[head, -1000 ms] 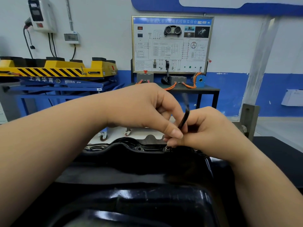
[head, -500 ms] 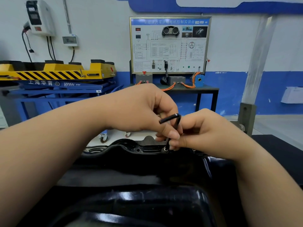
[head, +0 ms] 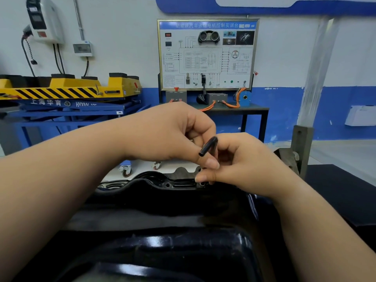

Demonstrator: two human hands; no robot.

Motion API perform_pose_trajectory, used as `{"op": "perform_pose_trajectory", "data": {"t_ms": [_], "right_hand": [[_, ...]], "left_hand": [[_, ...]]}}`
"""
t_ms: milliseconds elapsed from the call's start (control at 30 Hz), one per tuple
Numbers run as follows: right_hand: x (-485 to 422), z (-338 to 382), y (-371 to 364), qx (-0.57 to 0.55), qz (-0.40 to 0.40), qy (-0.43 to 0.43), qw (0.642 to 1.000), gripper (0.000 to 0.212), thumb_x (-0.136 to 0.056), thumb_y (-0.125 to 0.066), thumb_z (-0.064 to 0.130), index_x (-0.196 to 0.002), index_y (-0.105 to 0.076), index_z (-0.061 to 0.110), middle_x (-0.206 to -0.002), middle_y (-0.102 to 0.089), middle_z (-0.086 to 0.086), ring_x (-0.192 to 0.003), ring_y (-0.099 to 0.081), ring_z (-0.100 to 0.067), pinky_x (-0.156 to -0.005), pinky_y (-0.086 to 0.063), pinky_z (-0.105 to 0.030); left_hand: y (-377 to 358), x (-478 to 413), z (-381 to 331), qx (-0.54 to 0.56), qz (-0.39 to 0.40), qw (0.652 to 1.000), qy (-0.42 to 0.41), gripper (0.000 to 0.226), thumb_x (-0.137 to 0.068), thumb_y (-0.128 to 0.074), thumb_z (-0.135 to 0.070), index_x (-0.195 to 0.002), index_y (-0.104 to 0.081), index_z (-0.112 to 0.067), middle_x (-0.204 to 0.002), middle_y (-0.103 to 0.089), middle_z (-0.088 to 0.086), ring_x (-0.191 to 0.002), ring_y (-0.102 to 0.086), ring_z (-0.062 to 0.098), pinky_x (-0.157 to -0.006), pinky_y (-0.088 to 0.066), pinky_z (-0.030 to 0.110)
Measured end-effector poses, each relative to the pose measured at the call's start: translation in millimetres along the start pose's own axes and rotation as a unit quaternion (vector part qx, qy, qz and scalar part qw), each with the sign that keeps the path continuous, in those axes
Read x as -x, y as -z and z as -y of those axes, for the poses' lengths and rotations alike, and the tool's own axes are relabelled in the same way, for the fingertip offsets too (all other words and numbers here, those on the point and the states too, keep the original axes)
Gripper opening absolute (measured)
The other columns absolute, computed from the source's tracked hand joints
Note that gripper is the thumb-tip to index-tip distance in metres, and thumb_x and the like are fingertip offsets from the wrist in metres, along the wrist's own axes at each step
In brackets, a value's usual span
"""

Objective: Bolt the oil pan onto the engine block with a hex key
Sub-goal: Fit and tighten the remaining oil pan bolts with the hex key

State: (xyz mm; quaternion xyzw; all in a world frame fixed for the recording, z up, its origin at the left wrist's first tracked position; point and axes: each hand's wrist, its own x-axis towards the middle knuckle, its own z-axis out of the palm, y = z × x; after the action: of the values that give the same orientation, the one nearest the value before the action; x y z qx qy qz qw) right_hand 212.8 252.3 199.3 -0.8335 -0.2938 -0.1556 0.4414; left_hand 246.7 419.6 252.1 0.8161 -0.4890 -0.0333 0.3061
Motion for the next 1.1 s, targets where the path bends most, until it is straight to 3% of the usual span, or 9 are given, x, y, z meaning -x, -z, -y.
{"op": "perform_pose_trajectory", "data": {"t_ms": [67,200,300,400,600,733,900,1000,1100], "right_hand": [[1.0,0.2,2.7,-0.021,0.023,-0.009,0.999,0.017,-0.07,-0.079,0.002,-0.072,-0.066,0.012,-0.077,-0.069,-0.013,-0.073,-0.065,-0.031,-0.073,-0.056,-0.041],[4.6,2.7,7.7,-0.064,0.079,-0.014,0.995,0.022,-0.081,-0.068,-0.001,-0.08,-0.071,0.021,-0.092,-0.072,-0.016,-0.074,-0.07,-0.02,-0.073,-0.059,-0.036],[3.1,3.9,5.2,-0.084,0.058,-0.015,0.995,0.026,-0.077,-0.07,0.005,-0.068,-0.073,0.029,-0.088,-0.073,-0.015,-0.081,-0.071,-0.031,-0.073,-0.059,-0.042],[1.3,-0.4,3.8,-0.043,0.021,-0.009,0.999,0.019,-0.073,-0.075,0.004,-0.065,-0.073,0.021,-0.08,-0.071,-0.019,-0.08,-0.069,-0.035,-0.074,-0.057,-0.046],[1.2,0.2,0.3,0.006,-0.009,0.002,1.0,0.019,-0.066,-0.083,0.008,-0.066,-0.065,0.015,-0.064,-0.062,-0.001,-0.063,-0.057,-0.013,-0.065,-0.05,-0.026],[0.0,0.9,-2.6,-0.007,-0.004,0.008,1.0,0.032,-0.065,-0.082,0.008,-0.064,-0.063,0.033,-0.062,-0.06,0.01,-0.065,-0.057,-0.008,-0.066,-0.051,-0.024],[3.5,2.5,5.6,-0.063,0.05,-0.016,0.997,0.011,-0.075,-0.072,-0.001,-0.08,-0.069,0.008,-0.084,-0.068,-0.019,-0.069,-0.067,-0.025,-0.068,-0.059,-0.035],[5.6,4.0,9.7,-0.068,0.067,-0.011,0.995,0.024,-0.08,-0.067,-0.002,-0.077,-0.073,0.021,-0.084,-0.072,-0.015,-0.071,-0.069,-0.02,-0.068,-0.059,-0.031],[3.9,4.1,8.1,-0.055,0.031,-0.006,0.998,0.028,-0.077,-0.071,-0.002,-0.068,-0.072,0.024,-0.079,-0.072,-0.016,-0.076,-0.071,-0.027,-0.07,-0.059,-0.035]], "left_hand": [[1.3,0.5,0.2,-0.005,-0.004,1.0,-0.003,0.036,-0.062,-0.076,-0.038,-0.078,-0.067,-0.007,-0.074,-0.065,0.024,-0.066,-0.056,0.04,-0.066,-0.047,0.042],[3.8,1.6,-1.3,-0.04,0.003,0.999,-0.009,0.024,-0.068,-0.076,-0.034,-0.079,-0.071,-0.013,-0.071,-0.069,0.012,-0.071,-0.061,0.034,-0.069,-0.049,0.041],[4.9,1.9,-2.1,-0.056,-0.005,0.998,-0.005,0.031,-0.066,-0.074,-0.038,-0.08,-0.072,-0.01,-0.066,-0.066,0.007,-0.063,-0.058,0.027,-0.064,-0.048,0.033],[4.3,2.3,-1.3,-0.041,-0.004,0.999,0.002,0.028,-0.064,-0.076,-0.038,-0.08,-0.072,-0.015,-0.051,-0.05,-0.006,-0.049,-0.04,0.009,-0.052,-0.036,0.02],[0.9,0.5,-1.3,-0.012,-0.004,1.0,0.01,0.029,-0.062,-0.077,-0.035,-0.082,-0.066,-0.017,-0.071,-0.062,0.023,-0.058,-0.05,0.038,-0.063,-0.044,0.041],[-0.2,0.8,-3.5,-0.022,-0.01,1.0,0.005,0.03,-0.062,-0.077,-0.035,-0.08,-0.067,-0.013,-0.081,-0.064,0.028,-0.075,-0.057,0.046,-0.077,-0.048,0.055],[1.7,2.1,-4.2,-0.04,-0.008,0.999,-0.002,0.032,-0.066,-0.078,-0.035,-0.079,-0.068,-0.007,-0.072,-0.069,0.013,-0.071,-0.06,0.036,-0.07,-0.05,0.043],[3.5,3.1,-5.8,-0.063,-0.006,0.998,-0.006,0.035,-0.068,-0.075,-0.037,-0.08,-0.07,-0.005,-0.071,-0.069,0.008,-0.069,-0.061,0.03,-0.07,-0.051,0.042],[4.7,3.6,-5.5,-0.049,-0.005,0.999,0.007,0.033,-0.065,-0.074,-0.034,-0.081,-0.071,-0.005,-0.058,-0.062,0.0,-0.045,-0.05,0.01,-0.048,-0.044,0.018]]}}
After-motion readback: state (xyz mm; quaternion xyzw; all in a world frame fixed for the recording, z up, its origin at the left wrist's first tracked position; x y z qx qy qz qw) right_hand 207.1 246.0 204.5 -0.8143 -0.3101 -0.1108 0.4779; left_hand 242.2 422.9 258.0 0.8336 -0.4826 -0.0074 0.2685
